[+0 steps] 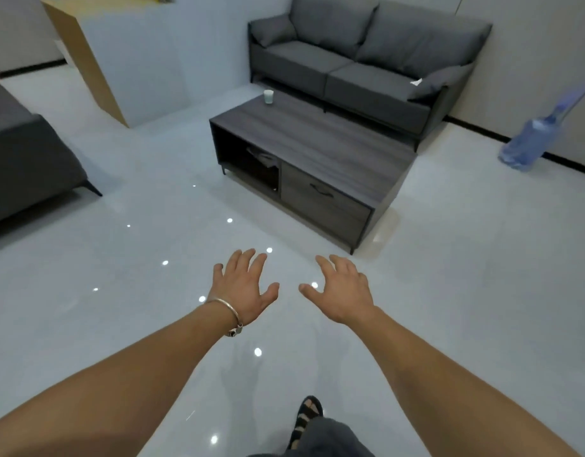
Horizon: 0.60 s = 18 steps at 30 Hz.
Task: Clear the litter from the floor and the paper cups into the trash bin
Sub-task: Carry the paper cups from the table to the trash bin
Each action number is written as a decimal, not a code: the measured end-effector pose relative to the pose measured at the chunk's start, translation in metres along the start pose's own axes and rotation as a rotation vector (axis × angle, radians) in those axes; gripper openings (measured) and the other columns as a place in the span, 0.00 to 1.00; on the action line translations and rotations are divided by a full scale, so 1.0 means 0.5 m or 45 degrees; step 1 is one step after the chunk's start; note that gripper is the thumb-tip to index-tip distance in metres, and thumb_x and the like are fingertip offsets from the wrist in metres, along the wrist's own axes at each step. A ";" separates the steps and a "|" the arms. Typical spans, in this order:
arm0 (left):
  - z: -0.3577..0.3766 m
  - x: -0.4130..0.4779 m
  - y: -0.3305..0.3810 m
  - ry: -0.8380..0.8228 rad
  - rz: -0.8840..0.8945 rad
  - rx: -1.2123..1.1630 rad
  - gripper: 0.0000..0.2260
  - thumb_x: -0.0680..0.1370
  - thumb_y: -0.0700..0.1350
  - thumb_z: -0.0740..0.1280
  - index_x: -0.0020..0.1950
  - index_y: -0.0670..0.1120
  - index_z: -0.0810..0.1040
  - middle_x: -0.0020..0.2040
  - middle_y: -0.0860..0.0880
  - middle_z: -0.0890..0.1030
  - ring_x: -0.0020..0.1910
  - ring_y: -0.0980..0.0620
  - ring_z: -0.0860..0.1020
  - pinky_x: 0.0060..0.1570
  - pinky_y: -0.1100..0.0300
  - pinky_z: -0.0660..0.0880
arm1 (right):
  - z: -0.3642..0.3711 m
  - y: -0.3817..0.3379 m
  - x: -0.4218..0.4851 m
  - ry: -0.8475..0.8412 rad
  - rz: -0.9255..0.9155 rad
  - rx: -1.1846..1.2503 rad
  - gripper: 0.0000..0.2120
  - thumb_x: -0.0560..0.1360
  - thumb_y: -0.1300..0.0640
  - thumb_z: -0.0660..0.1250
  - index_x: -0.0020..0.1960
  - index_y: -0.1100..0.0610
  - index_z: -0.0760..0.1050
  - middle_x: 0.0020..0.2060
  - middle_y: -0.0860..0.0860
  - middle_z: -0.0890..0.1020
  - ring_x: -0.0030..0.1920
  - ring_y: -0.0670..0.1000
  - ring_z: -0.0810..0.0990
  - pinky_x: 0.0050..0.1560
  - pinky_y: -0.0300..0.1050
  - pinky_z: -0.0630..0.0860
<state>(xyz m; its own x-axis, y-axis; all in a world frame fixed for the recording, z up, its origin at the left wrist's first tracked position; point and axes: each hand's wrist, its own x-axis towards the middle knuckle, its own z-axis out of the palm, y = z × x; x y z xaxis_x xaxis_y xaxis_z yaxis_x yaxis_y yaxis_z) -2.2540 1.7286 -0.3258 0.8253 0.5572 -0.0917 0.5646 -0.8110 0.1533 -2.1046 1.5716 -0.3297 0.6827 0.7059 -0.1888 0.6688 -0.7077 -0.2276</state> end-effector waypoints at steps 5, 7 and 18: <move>-0.058 0.169 -0.066 0.046 -0.147 -0.062 0.31 0.76 0.65 0.50 0.76 0.52 0.53 0.77 0.49 0.54 0.76 0.47 0.49 0.71 0.44 0.52 | -0.070 -0.060 0.232 0.019 -0.162 -0.083 0.38 0.74 0.28 0.53 0.77 0.44 0.53 0.77 0.51 0.58 0.76 0.55 0.54 0.71 0.59 0.57; -0.065 0.222 -0.102 0.051 -0.178 -0.068 0.31 0.76 0.64 0.51 0.76 0.52 0.53 0.77 0.49 0.54 0.76 0.47 0.48 0.71 0.44 0.51 | -0.078 -0.093 0.303 0.005 -0.204 -0.102 0.37 0.74 0.28 0.53 0.77 0.44 0.52 0.77 0.51 0.58 0.77 0.55 0.54 0.71 0.60 0.57; -0.133 0.641 -0.402 0.029 -0.234 -0.104 0.31 0.77 0.64 0.50 0.77 0.51 0.52 0.78 0.50 0.51 0.77 0.48 0.47 0.72 0.44 0.52 | -0.123 -0.315 0.770 -0.080 -0.246 -0.153 0.37 0.75 0.30 0.55 0.78 0.45 0.51 0.78 0.51 0.55 0.78 0.55 0.50 0.74 0.61 0.54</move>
<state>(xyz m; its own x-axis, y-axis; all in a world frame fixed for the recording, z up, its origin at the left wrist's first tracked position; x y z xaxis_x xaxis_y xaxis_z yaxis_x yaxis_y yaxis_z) -2.1039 2.0820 -0.3207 0.7076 0.6990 -0.1033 0.7020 -0.6788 0.2154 -1.9289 1.9531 -0.3079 0.5214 0.8264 -0.2127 0.8181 -0.5550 -0.1505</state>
